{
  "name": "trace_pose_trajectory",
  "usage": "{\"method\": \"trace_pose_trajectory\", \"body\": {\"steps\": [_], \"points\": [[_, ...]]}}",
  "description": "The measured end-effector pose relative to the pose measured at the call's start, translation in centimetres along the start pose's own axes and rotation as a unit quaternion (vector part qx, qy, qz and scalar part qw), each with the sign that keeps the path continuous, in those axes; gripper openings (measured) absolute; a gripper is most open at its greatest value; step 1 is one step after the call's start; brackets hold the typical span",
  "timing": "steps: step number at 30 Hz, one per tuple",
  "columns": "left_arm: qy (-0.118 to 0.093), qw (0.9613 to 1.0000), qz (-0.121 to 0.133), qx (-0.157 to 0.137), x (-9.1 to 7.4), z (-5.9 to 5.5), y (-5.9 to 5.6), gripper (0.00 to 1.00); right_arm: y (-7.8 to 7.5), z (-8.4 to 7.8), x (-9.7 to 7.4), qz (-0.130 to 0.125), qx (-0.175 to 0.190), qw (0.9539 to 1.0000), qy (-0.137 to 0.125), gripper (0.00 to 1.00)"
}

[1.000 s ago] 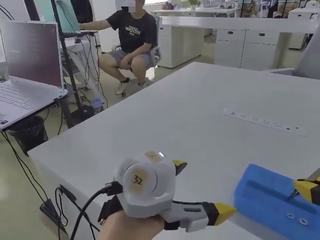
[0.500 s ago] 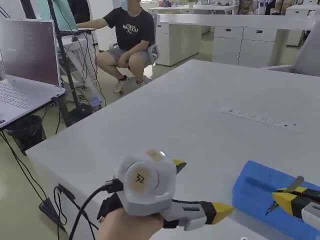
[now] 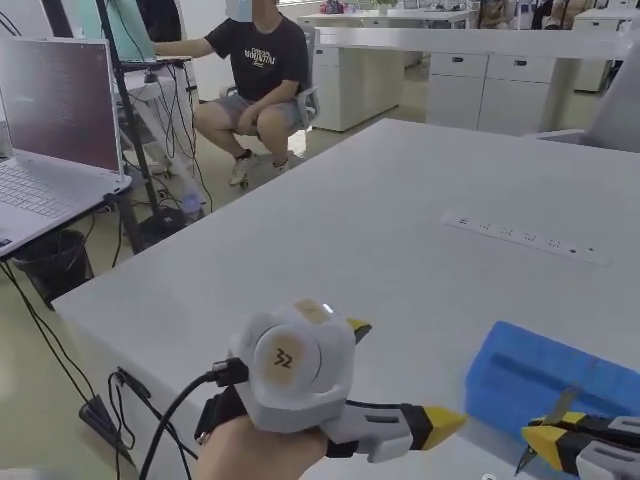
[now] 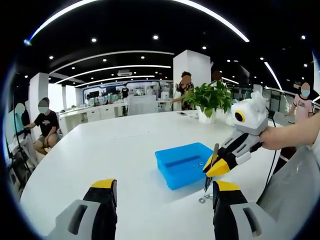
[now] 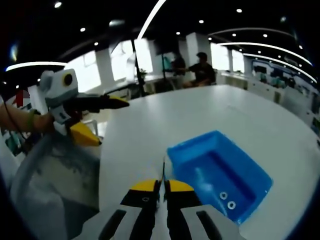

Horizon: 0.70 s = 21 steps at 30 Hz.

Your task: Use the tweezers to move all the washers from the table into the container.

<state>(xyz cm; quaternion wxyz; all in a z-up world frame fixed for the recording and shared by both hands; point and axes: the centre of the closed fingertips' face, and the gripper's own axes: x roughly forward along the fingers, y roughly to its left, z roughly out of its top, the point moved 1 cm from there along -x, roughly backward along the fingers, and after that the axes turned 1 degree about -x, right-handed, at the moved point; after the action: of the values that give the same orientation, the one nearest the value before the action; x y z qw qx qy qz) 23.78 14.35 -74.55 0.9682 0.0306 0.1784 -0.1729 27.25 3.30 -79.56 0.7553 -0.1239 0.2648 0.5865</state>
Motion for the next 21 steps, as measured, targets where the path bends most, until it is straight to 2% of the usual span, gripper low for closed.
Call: {"method": "trace_pose_trajectory", "body": {"steps": [4,10,13,16,21], "points": [[0.003,1.0000,0.001,0.003,0.01,-0.05,-0.02,0.79,0.49,-0.27,0.24,0.006,-0.011,0.9998,0.012,0.04],[0.006,1.0000,0.000,0.005,0.06,-0.14,-0.02,0.79,0.24,-0.79,0.47,0.012,-0.020,0.9995,0.022,0.04],[0.009,0.9999,0.001,0.008,0.07,-0.20,0.01,0.79,0.25,-0.75,0.42,0.012,-0.026,0.9994,0.022,0.04],[0.011,0.9999,0.000,0.010,0.09,-0.28,0.00,0.78,0.47,-0.82,0.55,0.016,-0.051,0.9982,0.027,0.03],[0.018,0.9997,0.001,0.016,0.13,-0.47,-0.02,0.78,0.75,-0.73,0.70,0.017,-0.058,0.9978,0.028,0.03]]}}
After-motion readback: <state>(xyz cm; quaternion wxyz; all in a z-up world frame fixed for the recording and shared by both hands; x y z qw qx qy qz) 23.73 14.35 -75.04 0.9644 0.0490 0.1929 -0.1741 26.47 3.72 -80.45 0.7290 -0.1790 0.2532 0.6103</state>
